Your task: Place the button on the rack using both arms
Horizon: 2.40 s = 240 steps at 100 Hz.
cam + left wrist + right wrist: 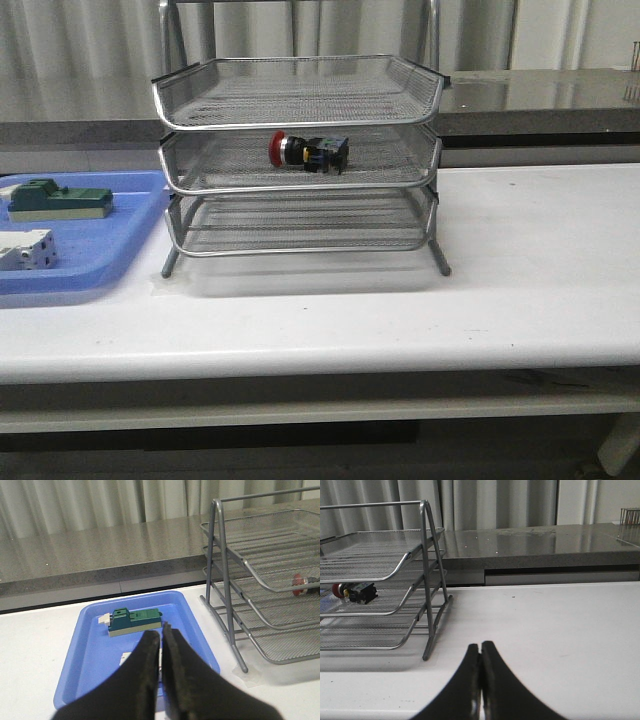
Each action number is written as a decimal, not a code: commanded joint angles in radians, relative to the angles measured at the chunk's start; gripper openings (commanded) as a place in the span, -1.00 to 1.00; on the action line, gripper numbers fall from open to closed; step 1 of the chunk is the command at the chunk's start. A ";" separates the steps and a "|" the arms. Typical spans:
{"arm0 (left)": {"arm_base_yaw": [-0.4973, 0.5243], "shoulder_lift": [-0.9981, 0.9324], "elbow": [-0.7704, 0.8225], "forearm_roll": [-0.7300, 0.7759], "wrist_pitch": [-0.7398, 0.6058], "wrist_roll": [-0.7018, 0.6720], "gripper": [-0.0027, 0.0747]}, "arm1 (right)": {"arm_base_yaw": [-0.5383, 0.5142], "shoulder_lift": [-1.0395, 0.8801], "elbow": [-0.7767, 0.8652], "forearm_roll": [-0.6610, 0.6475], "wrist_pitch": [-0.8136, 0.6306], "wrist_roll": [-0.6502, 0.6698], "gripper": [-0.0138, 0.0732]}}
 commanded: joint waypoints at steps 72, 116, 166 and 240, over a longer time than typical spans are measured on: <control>0.003 -0.062 -0.027 0.002 -0.016 -0.010 -0.92 | -0.006 -0.022 -0.017 -0.011 -0.087 -0.002 -0.82; 0.012 -0.404 0.125 0.083 0.088 -0.083 -0.92 | -0.006 -0.022 -0.017 -0.011 -0.087 -0.002 -0.82; 0.144 -0.530 0.270 0.196 0.067 -0.348 -0.92 | -0.006 -0.022 -0.017 -0.011 -0.088 -0.002 -0.82; 0.144 -0.530 0.270 0.213 0.050 -0.348 -0.92 | -0.006 -0.022 -0.017 -0.011 -0.088 -0.002 -0.82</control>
